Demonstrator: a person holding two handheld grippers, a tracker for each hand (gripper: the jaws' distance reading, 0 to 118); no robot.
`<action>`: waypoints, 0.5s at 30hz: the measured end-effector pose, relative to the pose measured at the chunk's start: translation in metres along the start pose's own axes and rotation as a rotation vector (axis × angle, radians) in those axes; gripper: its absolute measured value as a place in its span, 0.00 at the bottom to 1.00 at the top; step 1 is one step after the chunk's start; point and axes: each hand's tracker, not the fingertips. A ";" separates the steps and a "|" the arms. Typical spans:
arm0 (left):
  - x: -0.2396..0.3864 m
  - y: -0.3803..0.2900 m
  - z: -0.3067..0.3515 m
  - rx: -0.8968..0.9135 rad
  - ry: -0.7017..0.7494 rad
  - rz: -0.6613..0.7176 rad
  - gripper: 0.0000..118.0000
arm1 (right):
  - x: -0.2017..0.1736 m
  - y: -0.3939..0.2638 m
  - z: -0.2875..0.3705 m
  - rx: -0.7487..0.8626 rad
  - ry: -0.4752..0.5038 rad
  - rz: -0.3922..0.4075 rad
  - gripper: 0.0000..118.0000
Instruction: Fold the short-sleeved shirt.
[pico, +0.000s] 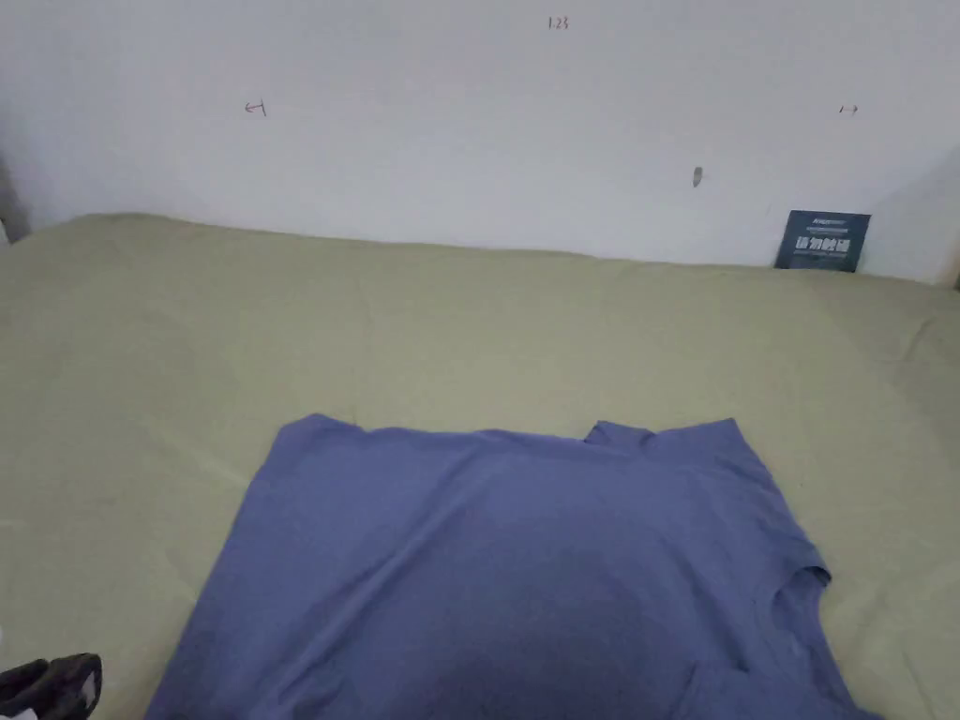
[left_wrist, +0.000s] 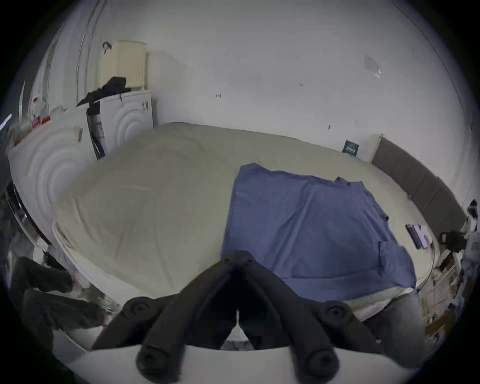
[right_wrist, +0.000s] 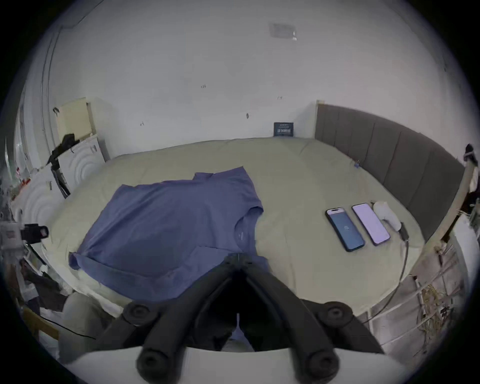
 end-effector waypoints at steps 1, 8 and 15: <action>0.000 -0.002 0.004 -0.002 0.007 -0.006 0.00 | -0.001 -0.004 0.004 -0.003 0.009 -0.001 0.00; -0.009 -0.018 -0.020 -0.132 -0.040 -0.037 0.62 | -0.028 0.011 0.015 -0.053 0.063 0.038 0.00; -0.001 -0.029 -0.091 -0.325 -0.131 -0.048 0.85 | -0.025 0.016 -0.002 -0.122 0.078 0.069 0.00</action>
